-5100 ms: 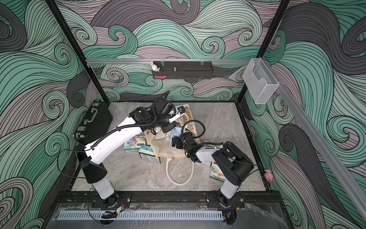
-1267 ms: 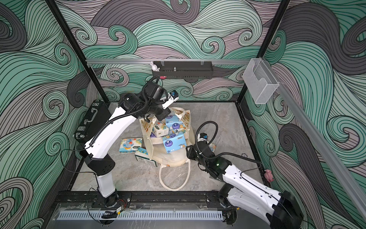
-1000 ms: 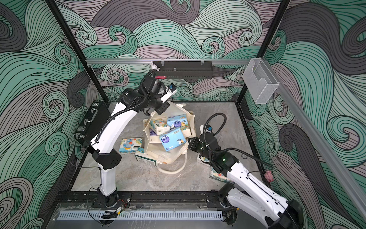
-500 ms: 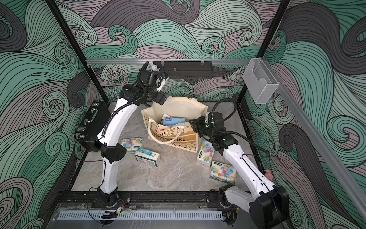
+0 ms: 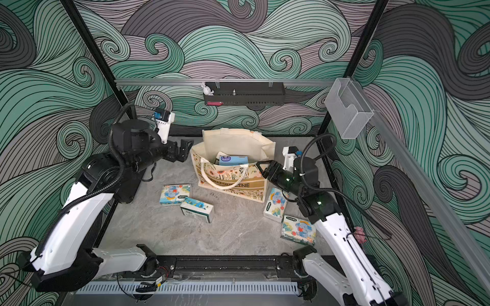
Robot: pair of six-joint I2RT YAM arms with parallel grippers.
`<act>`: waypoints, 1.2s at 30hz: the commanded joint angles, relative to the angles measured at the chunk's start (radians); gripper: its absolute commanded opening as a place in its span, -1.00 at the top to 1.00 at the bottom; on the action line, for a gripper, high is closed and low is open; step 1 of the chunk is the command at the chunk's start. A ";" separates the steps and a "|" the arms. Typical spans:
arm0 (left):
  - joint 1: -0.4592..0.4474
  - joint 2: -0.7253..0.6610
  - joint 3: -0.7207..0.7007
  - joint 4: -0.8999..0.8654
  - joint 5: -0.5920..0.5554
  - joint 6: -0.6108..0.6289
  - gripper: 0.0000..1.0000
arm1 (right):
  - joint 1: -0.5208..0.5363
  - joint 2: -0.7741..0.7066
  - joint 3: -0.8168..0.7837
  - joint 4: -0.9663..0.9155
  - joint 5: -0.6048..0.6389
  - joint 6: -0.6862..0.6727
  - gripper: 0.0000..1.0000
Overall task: Put tissues into the canvas bag
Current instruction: Adjust the canvas bag at the center of the board, then pick up the pack of facial tissues from the center of the board.
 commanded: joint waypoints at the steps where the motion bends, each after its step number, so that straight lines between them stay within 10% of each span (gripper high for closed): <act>1: 0.006 -0.058 -0.204 -0.089 0.132 -0.163 -0.97 | 0.113 -0.062 0.027 -0.233 0.042 -0.293 -0.28; 12: 0.015 -0.335 -0.761 0.082 0.160 -0.345 -0.94 | 0.608 -0.028 -0.244 0.003 0.195 -0.419 -0.39; 24: 0.014 -0.365 -0.921 0.293 0.143 -0.371 -0.64 | 0.618 0.156 -0.425 0.434 0.230 -0.507 -0.90; 36: 0.014 -0.358 -0.859 0.259 -0.017 -0.312 -0.61 | 0.534 0.390 -0.335 0.467 0.007 -0.745 -0.87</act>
